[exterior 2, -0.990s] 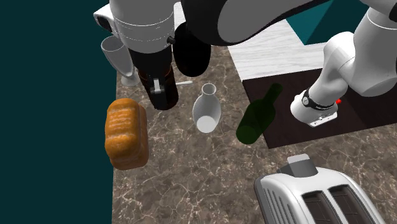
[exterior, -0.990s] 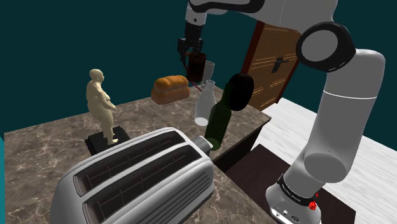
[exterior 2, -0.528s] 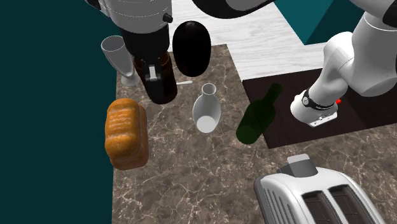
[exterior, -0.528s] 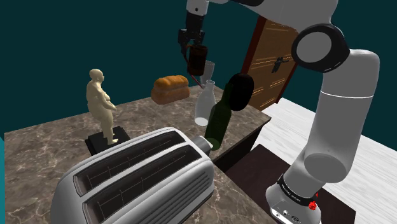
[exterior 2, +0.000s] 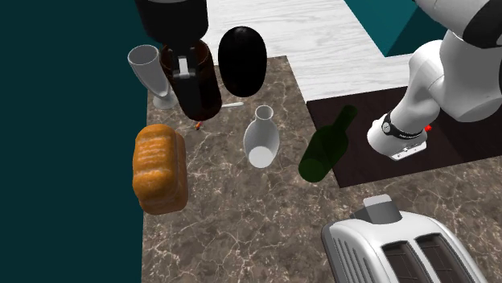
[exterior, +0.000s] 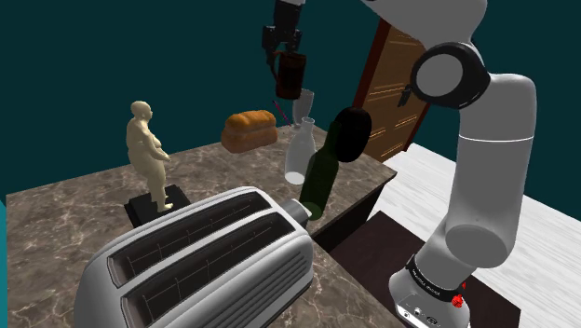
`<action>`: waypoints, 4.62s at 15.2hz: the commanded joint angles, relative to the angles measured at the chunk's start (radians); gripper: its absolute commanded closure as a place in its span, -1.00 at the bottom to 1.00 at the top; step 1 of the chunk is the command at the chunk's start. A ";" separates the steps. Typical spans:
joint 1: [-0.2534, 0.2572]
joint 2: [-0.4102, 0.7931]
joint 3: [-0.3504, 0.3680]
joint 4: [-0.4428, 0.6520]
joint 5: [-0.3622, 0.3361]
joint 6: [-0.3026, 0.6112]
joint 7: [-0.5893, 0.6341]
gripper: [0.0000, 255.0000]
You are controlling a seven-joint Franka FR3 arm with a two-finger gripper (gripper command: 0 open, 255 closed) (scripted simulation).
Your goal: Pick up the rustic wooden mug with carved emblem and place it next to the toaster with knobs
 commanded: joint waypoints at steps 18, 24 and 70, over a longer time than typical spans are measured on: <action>0.109 -0.657 0.099 -0.811 0.040 0.154 0.216 1.00; 0.152 -0.817 0.155 -0.953 0.078 0.139 0.305 1.00; 0.374 -1.283 0.556 -1.417 0.417 0.206 0.751 1.00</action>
